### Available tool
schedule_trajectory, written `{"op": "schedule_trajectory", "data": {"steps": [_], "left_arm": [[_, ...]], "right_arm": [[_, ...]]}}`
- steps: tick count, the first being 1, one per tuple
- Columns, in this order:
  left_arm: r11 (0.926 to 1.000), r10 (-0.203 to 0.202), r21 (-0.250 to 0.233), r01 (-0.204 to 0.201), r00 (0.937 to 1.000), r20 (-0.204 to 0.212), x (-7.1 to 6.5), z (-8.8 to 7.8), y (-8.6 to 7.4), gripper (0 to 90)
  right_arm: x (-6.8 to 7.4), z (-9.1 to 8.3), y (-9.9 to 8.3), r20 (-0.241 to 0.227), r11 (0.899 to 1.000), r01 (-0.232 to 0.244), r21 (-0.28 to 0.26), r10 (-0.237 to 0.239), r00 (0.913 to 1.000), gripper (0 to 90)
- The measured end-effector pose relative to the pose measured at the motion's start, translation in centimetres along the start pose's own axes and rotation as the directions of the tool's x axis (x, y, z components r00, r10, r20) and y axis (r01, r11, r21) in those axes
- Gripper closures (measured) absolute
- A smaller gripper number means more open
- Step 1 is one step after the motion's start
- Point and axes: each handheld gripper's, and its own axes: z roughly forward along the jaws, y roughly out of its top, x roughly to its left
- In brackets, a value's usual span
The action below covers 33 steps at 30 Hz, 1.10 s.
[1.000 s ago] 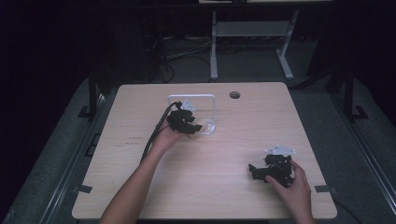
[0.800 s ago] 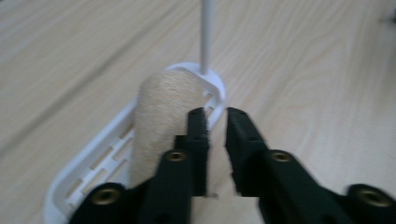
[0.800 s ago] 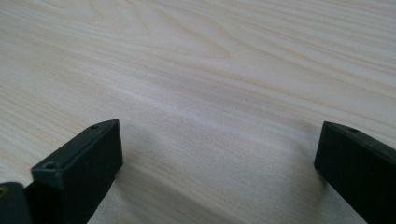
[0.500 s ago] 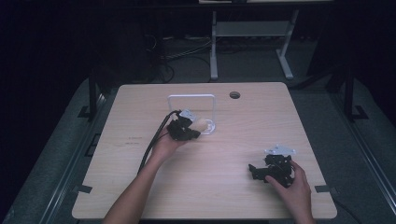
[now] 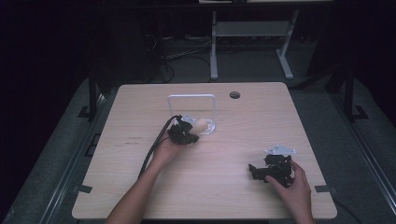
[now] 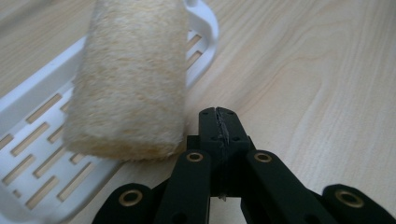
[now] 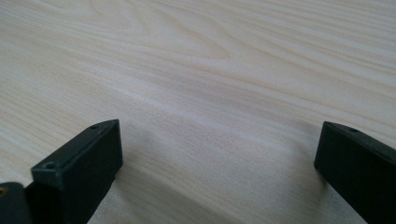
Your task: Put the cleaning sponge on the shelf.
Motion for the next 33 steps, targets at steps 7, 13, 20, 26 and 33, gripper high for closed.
{"op": "schedule_trajectory", "data": {"steps": [7,13,20,26,33], "left_arm": [[0.9998,-0.020,0.000,0.020,0.9993,-0.031,1.0,-0.5,-0.4,90.0],[0.9996,-0.027,0.002,0.027,0.9983,-0.051,1.5,-0.7,-0.7,90.0],[0.9987,-0.051,-0.013,0.050,0.9949,-0.087,2.4,-1.4,-1.1,90.0],[0.9968,-0.079,-0.021,0.077,0.9907,-0.110,3.3,-1.8,-1.6,90.0],[0.9961,-0.088,-0.019,0.086,0.9900,-0.110,3.5,-1.8,-1.8,90.0]], "right_arm": [[0.0,0.0,0.0,0.000,1.000,0.000,0.000,0.000,1.0000,0.5],[0.0,0.0,0.0,0.000,1.000,0.000,0.000,0.000,1.0000,0.5],[0.0,0.0,0.0,0.000,1.000,0.000,0.000,0.000,1.0000,0.5],[0.0,0.0,0.0,0.000,1.000,0.000,0.000,0.000,1.0000,0.5],[0.0,0.0,0.0,0.000,1.000,0.000,0.000,0.000,1.0000,0.5]]}}
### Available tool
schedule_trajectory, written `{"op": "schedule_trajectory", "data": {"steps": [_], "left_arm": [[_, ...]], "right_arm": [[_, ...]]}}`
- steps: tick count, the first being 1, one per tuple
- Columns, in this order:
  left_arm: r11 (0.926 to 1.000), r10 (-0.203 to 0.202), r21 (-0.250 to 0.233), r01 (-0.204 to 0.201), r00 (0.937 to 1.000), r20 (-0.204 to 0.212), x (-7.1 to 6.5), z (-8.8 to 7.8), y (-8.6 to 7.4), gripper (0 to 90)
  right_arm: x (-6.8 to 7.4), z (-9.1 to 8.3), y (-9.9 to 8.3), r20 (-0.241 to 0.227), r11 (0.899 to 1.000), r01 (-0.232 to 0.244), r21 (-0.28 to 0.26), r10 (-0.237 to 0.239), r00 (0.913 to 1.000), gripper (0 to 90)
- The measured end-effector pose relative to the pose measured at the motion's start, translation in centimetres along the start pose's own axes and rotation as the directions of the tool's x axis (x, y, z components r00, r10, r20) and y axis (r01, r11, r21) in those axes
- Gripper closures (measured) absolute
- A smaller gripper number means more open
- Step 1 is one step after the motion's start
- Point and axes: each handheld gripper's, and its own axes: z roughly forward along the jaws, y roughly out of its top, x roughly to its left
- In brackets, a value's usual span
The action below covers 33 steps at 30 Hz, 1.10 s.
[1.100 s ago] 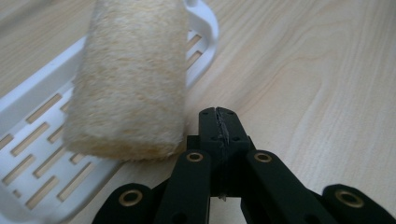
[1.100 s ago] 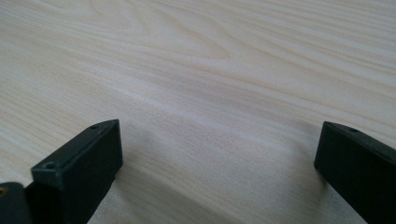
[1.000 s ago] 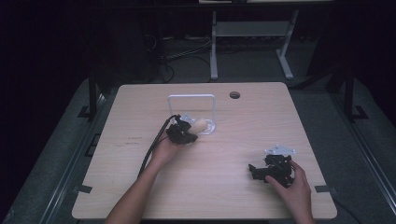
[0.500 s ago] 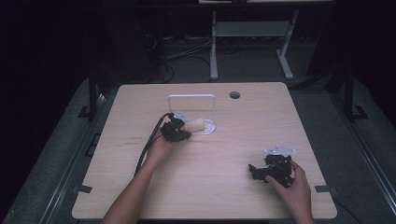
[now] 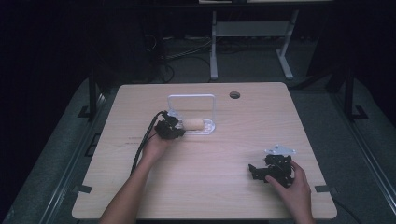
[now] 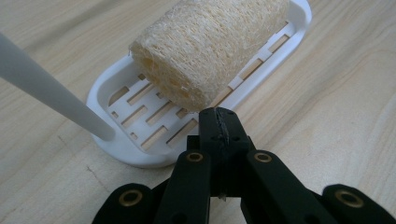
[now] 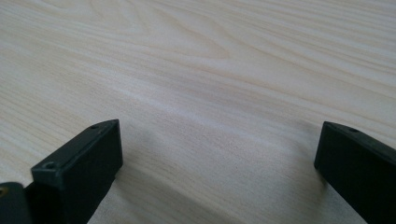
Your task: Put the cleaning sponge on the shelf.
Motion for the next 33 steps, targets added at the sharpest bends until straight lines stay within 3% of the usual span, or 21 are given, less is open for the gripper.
{"op": "schedule_trajectory", "data": {"steps": [12,21,26,33], "left_arm": [[0.9999,0.002,-0.013,-0.002,0.9994,0.035,-0.6,-0.4,-0.3,89.9],[0.9987,-0.017,-0.047,0.020,0.9973,0.072,-1.0,-1.6,-0.8,86.2],[0.9986,-0.012,-0.051,0.016,0.9978,0.065,-1.2,-2.7,-1.2,74.2],[0.9977,-0.025,-0.062,0.029,0.9977,0.063,-1.3,-3.6,-1.6,50.8]], "right_arm": [[0.0,0.0,0.0,0.000,1.000,0.000,0.000,0.000,1.0000,0.5],[0.0,0.0,0.0,0.000,1.000,-0.001,0.000,0.001,1.0000,0.5],[0.0,0.0,0.0,-0.002,1.000,0.001,0.000,-0.001,1.0000,0.5],[0.0,0.0,0.0,-0.002,1.000,0.002,0.000,-0.002,1.0000,0.5]]}}
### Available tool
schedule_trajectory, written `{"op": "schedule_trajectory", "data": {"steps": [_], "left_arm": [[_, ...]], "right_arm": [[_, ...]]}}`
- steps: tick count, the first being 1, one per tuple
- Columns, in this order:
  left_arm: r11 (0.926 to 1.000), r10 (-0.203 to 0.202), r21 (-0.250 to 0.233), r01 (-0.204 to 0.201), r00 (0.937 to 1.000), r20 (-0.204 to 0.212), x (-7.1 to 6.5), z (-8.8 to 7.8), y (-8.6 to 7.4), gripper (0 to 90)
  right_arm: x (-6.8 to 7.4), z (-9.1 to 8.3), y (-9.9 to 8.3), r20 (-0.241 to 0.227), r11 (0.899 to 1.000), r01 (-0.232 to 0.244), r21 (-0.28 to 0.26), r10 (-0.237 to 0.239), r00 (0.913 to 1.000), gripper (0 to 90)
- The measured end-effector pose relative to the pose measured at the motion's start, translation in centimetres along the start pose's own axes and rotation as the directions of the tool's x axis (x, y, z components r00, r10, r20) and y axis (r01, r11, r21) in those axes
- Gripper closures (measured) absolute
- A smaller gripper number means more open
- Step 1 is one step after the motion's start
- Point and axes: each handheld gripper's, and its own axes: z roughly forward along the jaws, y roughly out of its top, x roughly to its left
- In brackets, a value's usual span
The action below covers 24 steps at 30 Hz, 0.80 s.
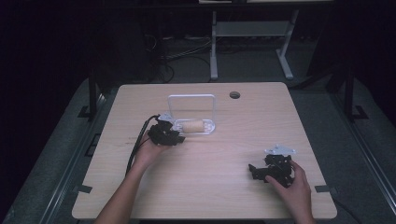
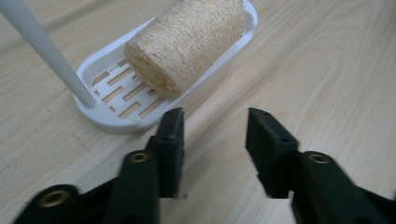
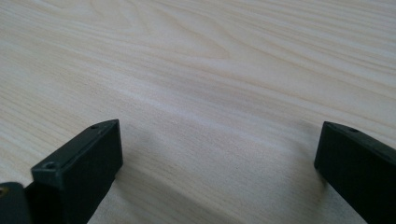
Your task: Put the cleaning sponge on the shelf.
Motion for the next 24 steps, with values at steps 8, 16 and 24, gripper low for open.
{"op": "schedule_trajectory", "data": {"steps": [8,16,24], "left_arm": [[0.9998,0.007,-0.017,-0.007,0.9996,-0.026,-0.3,-0.6,-0.6,25.8],[0.9997,0.020,-0.016,-0.021,0.9988,-0.046,-0.6,-1.2,-1.3,16.4],[0.9986,0.037,-0.036,-0.039,0.9980,-0.052,-1.1,-2.3,-2.1,16.4]], "right_arm": [[0.0,0.0,0.0,0.000,1.000,-0.001,0.000,0.001,1.0000,0.5],[0.0,0.0,0.0,0.000,1.000,0.000,0.000,0.000,1.0000,0.5],[0.0,0.0,0.0,0.000,1.000,-0.001,0.000,0.001,1.0000,0.5]]}}
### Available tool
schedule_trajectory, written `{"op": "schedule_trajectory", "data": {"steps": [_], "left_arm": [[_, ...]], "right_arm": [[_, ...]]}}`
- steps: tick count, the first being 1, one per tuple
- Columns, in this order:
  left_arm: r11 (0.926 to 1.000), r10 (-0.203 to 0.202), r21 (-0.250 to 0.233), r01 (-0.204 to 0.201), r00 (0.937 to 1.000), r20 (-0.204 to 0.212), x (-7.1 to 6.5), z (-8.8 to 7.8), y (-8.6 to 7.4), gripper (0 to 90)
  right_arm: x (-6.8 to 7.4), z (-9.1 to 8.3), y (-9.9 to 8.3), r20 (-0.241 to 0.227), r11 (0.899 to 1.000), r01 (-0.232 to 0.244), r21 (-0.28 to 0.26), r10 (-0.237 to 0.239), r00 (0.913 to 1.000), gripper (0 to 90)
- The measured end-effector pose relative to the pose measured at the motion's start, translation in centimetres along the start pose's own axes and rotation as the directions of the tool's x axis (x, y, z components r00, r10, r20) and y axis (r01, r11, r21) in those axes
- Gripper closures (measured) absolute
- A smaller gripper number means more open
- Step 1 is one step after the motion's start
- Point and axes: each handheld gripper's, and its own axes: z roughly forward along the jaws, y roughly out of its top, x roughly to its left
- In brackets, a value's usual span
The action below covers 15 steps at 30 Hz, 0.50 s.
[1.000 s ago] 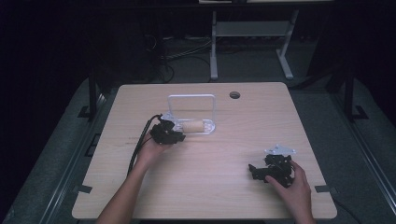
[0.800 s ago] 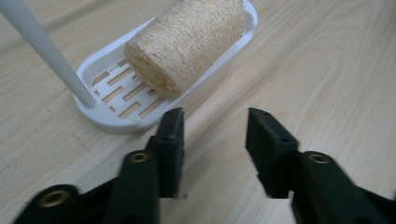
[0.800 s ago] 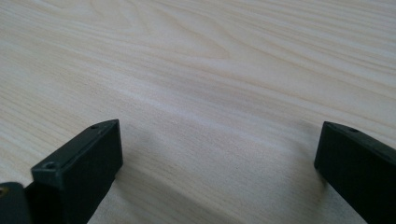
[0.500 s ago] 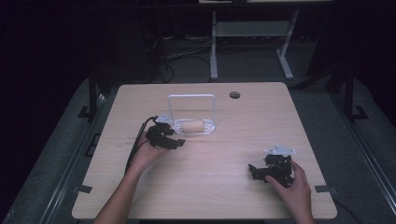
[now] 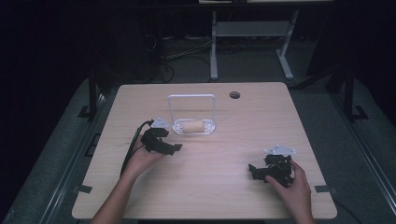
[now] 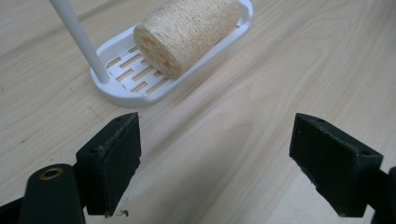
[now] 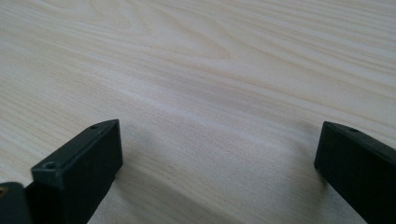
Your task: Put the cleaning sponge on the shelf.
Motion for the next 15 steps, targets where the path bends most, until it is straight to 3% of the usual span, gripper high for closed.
{"op": "schedule_trajectory", "data": {"steps": [15], "left_arm": [[0.9995,0.009,-0.030,-0.010,0.9999,-0.014,-0.6,-1.8,-2.3,15.1]], "right_arm": [[0.0,0.0,0.0,0.000,1.000,0.000,0.000,0.000,1.0000,0.5]]}}
